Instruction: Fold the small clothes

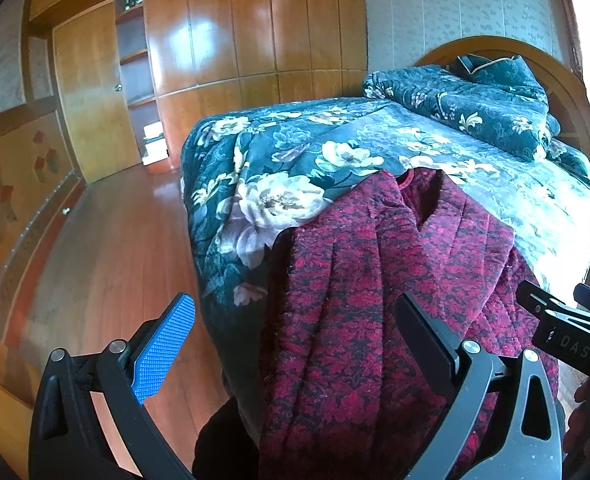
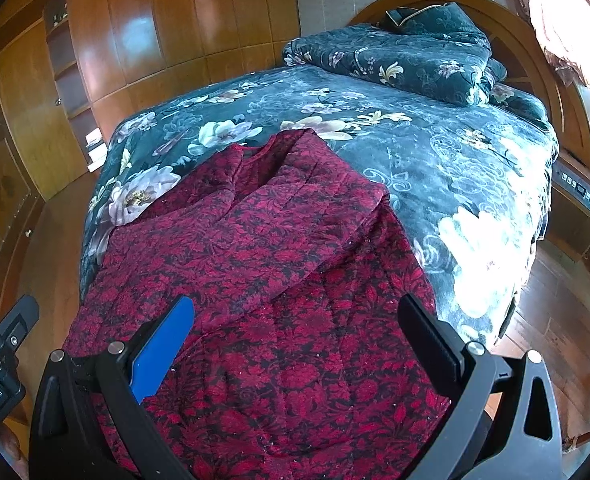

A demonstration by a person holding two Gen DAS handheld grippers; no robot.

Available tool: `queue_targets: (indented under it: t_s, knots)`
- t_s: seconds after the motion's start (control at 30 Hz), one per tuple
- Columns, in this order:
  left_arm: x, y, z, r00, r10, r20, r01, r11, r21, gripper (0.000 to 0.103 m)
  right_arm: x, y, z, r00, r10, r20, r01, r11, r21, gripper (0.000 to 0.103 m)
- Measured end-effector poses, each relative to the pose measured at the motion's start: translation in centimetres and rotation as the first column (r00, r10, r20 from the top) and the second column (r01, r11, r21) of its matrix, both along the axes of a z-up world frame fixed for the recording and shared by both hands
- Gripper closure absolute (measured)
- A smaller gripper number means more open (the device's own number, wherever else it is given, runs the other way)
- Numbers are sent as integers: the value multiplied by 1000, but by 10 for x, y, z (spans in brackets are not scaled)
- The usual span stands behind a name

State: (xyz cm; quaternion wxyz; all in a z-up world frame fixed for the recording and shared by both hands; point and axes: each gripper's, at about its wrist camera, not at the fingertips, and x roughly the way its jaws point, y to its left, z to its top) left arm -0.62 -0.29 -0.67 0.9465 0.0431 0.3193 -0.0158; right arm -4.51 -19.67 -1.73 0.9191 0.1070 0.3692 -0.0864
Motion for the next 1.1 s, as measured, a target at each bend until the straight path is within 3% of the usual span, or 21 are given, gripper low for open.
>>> queue_targets:
  t_s: [0.5,0.67,0.73,0.87,0.9,1.0,1.1]
  knots:
    - [0,2,-5,1000,-20,-14,20,1000,2,4,0,-4,1,1000,-6,5,6,1000,18,2]
    - [-3,-4,-12,992,-118,-35,119,992,29,4,1,-18,-2,1000,0,4,-1,993,120,2]
    - [-8,-5,-15,983,-177,-43,178,984,23,5,4,-29,-8,1000,26,-8,-24,972,232,3]
    - [-17,-15,-24,937,-336,-94,338,941,9,7,16,-46,-28,996,81,-46,-49,879,474,27]
    - [-19,-19,-27,923,-370,-107,373,928,11,8,19,-48,-33,994,95,-55,-53,854,518,28]
    - [-19,-28,-38,905,-398,-152,409,911,49,18,30,-45,-47,984,158,-78,-77,783,617,30]
    - [-19,-29,-48,885,-425,-191,438,899,30,33,44,-35,-59,973,211,-94,-93,731,675,33]
